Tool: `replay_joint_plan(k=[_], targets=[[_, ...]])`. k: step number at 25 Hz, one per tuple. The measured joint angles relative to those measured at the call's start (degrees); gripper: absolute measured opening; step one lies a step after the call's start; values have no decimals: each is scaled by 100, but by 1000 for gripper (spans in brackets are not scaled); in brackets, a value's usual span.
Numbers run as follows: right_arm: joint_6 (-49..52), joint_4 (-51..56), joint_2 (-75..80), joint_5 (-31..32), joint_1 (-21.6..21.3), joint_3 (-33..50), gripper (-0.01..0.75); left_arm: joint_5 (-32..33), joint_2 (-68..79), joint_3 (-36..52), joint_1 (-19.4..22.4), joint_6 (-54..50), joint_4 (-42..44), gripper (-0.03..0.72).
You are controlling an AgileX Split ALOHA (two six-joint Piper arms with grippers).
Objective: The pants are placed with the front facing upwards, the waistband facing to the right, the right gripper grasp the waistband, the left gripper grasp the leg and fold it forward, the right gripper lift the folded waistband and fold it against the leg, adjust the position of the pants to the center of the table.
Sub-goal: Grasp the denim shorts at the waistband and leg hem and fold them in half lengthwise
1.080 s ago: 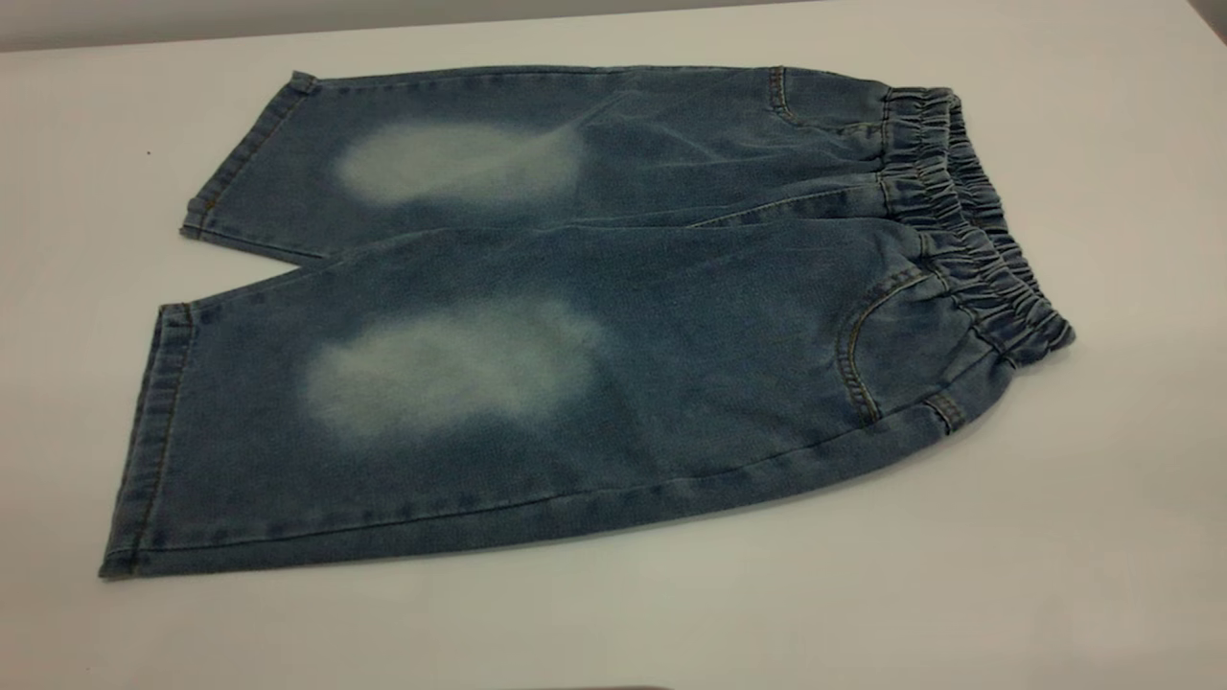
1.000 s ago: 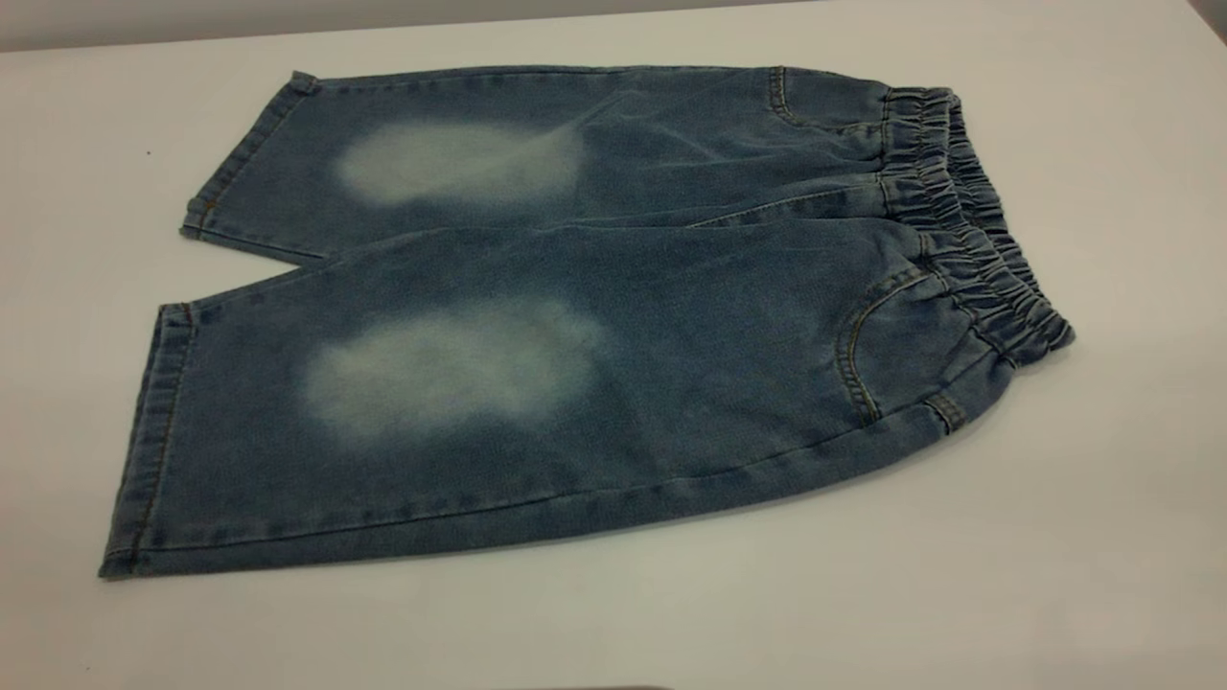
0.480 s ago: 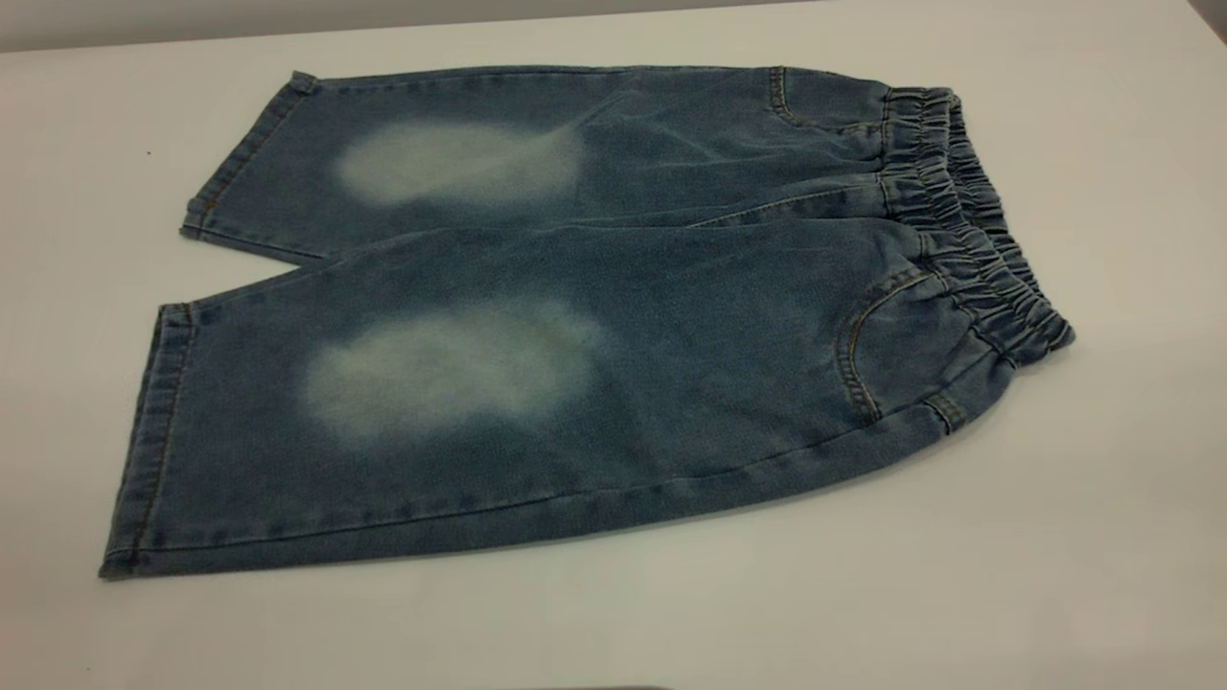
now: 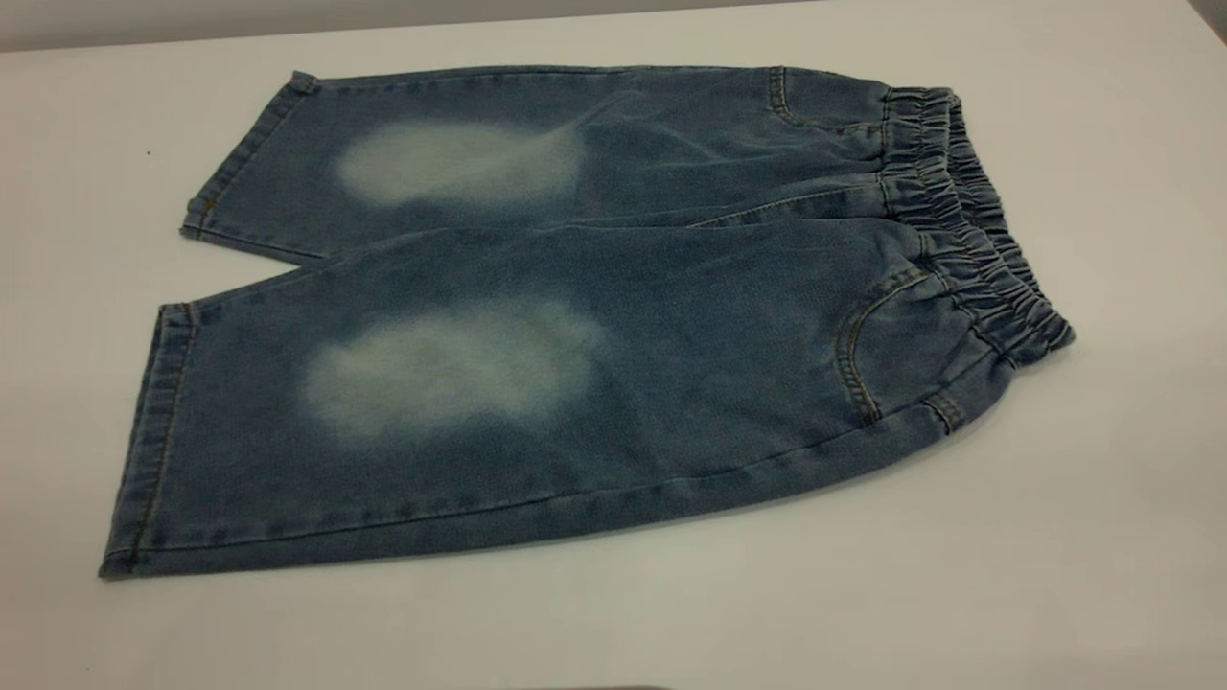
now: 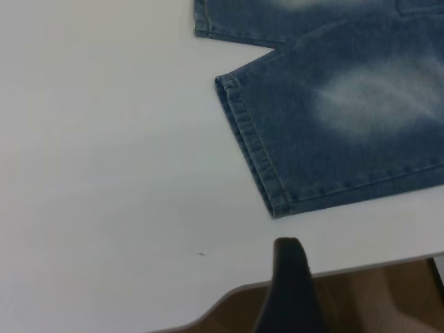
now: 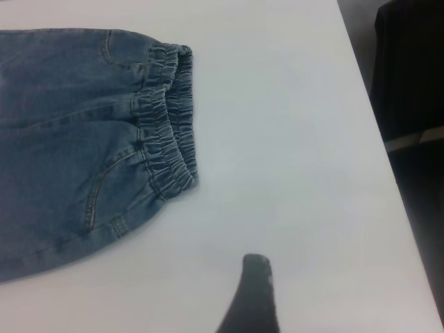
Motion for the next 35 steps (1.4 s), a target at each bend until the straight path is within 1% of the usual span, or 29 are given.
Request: replay_joint_plan(k=[19, 25, 28, 29, 31, 35], targets=[[0, 21, 0, 0, 0, 0, 568, 0, 0, 0, 0, 0, 0, 482], [87, 67, 0, -27, 0, 0, 568, 0, 11, 0, 0, -92, 385, 482], [346, 234, 161, -141, 0, -139, 568, -10, 380, -13, 0, -299, 438, 482], [379, 286, 284, -216, 0, -252, 568, -58, 582, -47, 0, -349, 449, 482], [409, 353, 712, -377, 0, -493, 568, -366, 1153, -166, 0, -493, 467, 482], [410, 697, 1813, -813, 0, -926, 568, -1331, 2429, -512, 0, -777, 479, 482]])
